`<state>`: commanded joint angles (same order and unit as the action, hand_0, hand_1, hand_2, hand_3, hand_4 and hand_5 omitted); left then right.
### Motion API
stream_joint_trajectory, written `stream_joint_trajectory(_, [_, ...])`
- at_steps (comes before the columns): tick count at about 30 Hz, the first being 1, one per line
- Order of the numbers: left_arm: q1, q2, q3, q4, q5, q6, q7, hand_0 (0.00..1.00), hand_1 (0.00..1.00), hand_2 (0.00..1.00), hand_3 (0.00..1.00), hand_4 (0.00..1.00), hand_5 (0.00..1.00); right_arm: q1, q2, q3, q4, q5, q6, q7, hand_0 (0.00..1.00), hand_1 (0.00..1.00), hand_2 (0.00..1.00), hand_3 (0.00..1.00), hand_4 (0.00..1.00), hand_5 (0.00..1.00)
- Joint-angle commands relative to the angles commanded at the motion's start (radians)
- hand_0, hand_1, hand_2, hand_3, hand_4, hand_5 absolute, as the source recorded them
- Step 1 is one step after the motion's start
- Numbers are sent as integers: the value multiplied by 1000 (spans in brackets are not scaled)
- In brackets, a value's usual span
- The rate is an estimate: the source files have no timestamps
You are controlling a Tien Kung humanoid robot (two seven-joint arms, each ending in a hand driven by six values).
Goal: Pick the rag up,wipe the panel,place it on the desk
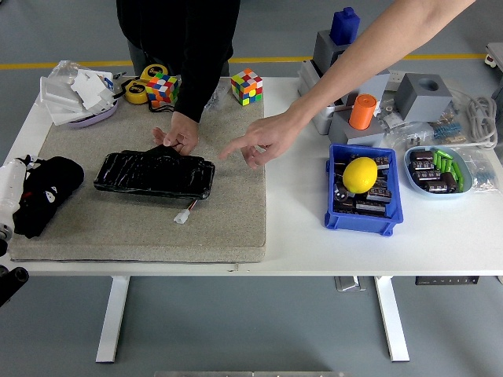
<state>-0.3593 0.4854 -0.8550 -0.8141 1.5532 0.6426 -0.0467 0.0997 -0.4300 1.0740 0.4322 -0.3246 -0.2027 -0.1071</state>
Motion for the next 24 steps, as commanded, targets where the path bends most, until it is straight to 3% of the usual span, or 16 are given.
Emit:
stream_joint_trajectory(4, [-1,1,-4,2,-6,-11,1,268,407,535,582,680,80,1,-1,1,0,0,0,0,713,613,672,611,998,598])
stream_joint_trajectory(5, [-1,2,-4,2,-9,-15,4,297,441,540,602,809,191,1,-1,1,0,1,0,1,713,614,672,610,998,596])
stream_joint_trajectory(9, [-3,3,-4,2,-8,-27,10,297,441,540,602,809,191,1,0,4,0,1,0,3,713,614,672,610,998,596])
stream_joint_trajectory(10, [-4,2,-5,2,-8,-29,9,354,507,561,671,920,335,1,1,4,0,1,1,3,712,613,672,609,998,596])
stream_joint_trajectory(16, [-7,8,-17,-7,6,-45,21,354,507,561,671,920,335,1,1,6,-1,1,2,4,712,613,672,609,998,596])
stream_joint_trajectory(17, [-8,10,-20,-9,7,-47,23,369,536,631,747,998,484,0,1,6,-1,2,2,4,713,613,672,609,998,595])
stream_joint_trajectory(22, [-8,18,-35,-26,15,-55,23,369,536,631,747,998,484,-1,1,8,-2,3,2,5,713,613,672,609,998,595])
stream_joint_trajectory(23, [-8,20,-39,-30,17,-56,22,373,548,636,751,998,554,-1,1,8,-3,3,3,5,713,612,672,608,998,592])
stream_joint_trajectory(24, [-9,23,-41,-36,18,-57,23,373,548,636,751,998,554,-1,1,7,-3,3,3,5,713,612,672,608,998,592])
